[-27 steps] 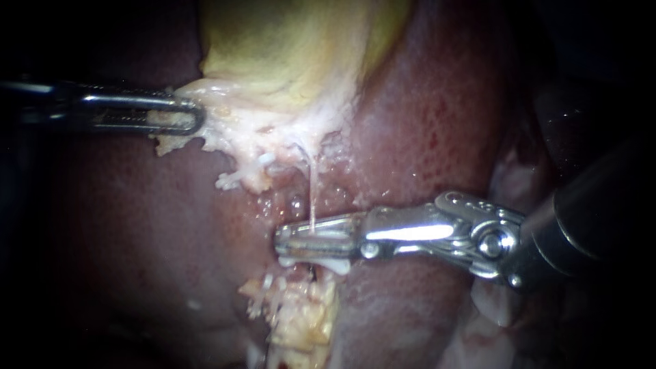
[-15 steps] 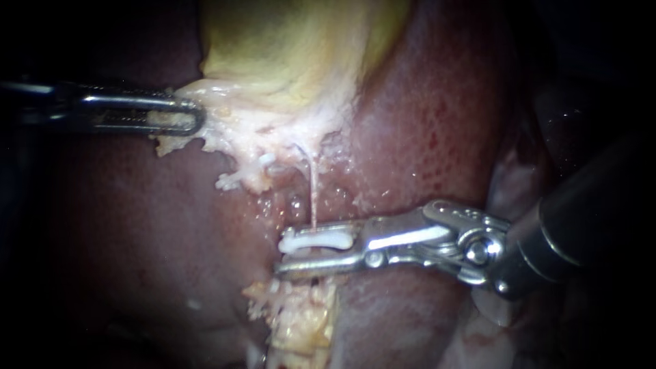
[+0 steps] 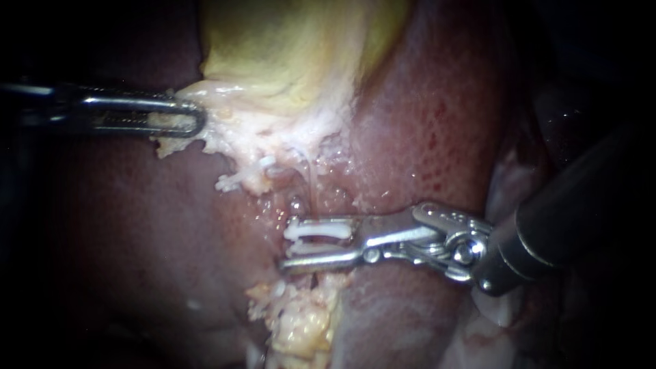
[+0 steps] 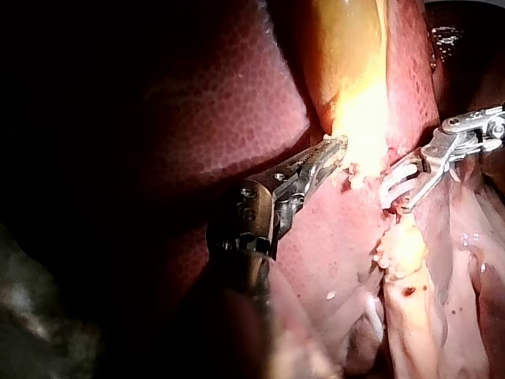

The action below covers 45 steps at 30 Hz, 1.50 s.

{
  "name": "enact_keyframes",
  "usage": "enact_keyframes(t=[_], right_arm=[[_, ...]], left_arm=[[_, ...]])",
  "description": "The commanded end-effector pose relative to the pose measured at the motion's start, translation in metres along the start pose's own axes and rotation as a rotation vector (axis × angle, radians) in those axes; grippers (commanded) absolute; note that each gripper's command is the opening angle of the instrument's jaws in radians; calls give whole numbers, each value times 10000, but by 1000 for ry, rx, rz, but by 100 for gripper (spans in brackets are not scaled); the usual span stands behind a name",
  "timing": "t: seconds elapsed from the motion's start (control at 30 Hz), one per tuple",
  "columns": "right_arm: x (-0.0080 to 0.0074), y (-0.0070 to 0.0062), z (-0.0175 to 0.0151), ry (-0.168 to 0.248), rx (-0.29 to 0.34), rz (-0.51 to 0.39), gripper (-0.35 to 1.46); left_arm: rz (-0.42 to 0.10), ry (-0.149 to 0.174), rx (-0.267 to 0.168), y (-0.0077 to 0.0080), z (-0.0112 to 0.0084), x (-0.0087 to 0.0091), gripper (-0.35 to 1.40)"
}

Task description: Going back second clip right tube

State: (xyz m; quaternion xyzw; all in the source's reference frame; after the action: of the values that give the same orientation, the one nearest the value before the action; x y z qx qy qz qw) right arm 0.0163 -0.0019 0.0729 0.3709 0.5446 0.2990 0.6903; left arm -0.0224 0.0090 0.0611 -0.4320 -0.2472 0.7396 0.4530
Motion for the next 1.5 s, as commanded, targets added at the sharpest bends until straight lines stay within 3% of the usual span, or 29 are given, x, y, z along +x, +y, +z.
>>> enact_keyframes(t=[0.03, 0.23, 0.43, 0.63, 0.83, 1.0, 1.13, 1.3, 1.5], right_arm=[[-1, 2, -1, 1, -2, -1, 49], [-5, 6, -5, 9, -15, 39, 49], [-9, 10, -6, 18, -28, 154, 49], [-12, 11, -12, 18, -28, 154, 48], [-6, 6, -33, 4, -64, -95, 49], [7, -2, -63, -60, -120, -308, 49], [20, -10, -92, -94, -129, -440, 49], [38, -24, -121, -101, -119, -541, 50], [49, -34, -133, -111, -110, -592, 50]], left_arm=[[0, 0, 0, 0, 0, 0, -35], [0, 0, 0, 0, 0, 0, -35], [0, 0, 1, 0, 0, 0, -35], [0, 0, 1, 0, 0, 0, -35], [0, 0, 0, 0, -1, -1, -35], [0, 0, 0, 0, -2, -1, -35], [0, 0, 0, 1, -2, -1, -35], [0, 0, 0, 1, -2, -1, -35], [0, 0, 0, 1, -1, -1, -35]])
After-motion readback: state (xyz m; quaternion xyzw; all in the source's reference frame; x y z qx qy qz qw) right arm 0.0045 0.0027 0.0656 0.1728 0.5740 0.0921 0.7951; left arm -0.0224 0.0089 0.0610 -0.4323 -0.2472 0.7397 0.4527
